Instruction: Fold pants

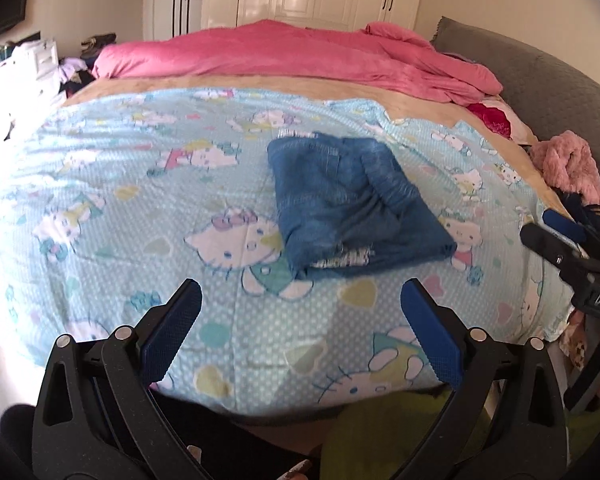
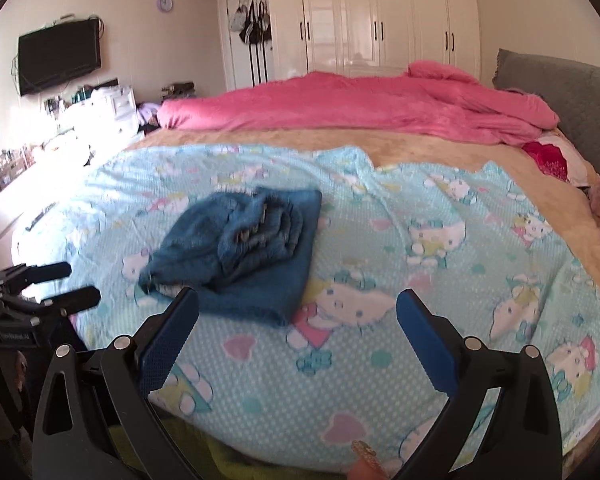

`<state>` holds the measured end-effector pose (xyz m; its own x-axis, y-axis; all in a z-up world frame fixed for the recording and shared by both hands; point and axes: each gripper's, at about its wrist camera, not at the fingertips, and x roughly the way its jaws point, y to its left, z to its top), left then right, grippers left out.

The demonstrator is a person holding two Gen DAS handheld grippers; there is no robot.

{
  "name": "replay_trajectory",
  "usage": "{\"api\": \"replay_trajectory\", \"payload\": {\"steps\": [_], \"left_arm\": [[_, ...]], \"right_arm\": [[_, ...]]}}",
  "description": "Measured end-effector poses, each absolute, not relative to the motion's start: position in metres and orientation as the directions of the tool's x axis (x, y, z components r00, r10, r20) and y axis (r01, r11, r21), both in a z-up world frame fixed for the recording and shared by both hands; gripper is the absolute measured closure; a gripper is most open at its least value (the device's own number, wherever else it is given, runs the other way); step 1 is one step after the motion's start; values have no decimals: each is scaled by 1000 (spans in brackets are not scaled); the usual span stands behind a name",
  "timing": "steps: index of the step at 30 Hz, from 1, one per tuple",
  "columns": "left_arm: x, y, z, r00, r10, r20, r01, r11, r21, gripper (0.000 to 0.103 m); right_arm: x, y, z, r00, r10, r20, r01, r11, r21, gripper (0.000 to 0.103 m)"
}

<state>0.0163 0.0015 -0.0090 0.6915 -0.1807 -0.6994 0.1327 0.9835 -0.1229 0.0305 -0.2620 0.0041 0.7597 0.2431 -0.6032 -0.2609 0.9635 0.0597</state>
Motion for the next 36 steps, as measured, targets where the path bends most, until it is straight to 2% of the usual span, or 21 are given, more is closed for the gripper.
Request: {"api": "replay_trajectory", "payload": {"steps": [7, 36], "left_arm": [[18, 2, -22, 667, -170, -726, 110, 985, -129, 9], [16, -1, -13, 683, -151, -714, 110, 988, -104, 9]], "right_arm": [[31, -256, -25, 702, 223, -676, -248, 967, 61, 4], [31, -256, -19, 715, 223, -663, -247, 967, 59, 4]]}}
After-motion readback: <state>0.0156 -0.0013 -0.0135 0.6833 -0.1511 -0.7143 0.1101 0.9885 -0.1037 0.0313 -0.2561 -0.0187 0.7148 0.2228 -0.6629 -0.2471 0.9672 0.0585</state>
